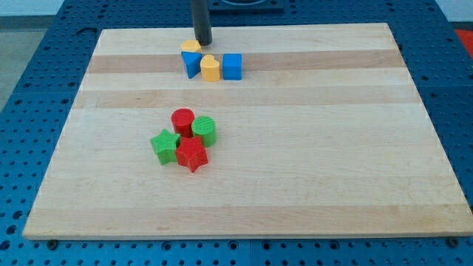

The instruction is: Move yellow hexagon above the yellow heart

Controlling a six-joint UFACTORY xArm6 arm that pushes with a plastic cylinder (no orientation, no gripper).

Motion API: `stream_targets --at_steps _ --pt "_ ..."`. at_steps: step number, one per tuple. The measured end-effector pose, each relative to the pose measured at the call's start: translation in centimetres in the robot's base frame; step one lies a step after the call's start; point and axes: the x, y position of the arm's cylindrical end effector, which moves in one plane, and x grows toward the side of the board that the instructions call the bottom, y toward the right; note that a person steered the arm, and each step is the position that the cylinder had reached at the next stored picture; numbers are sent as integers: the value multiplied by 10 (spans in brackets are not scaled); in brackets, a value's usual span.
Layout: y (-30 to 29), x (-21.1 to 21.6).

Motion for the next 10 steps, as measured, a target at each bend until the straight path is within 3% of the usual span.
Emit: stream_targets --at_steps 1,3,10 --pt "-19 -7" --pt "-64 39" --pt "6 25"
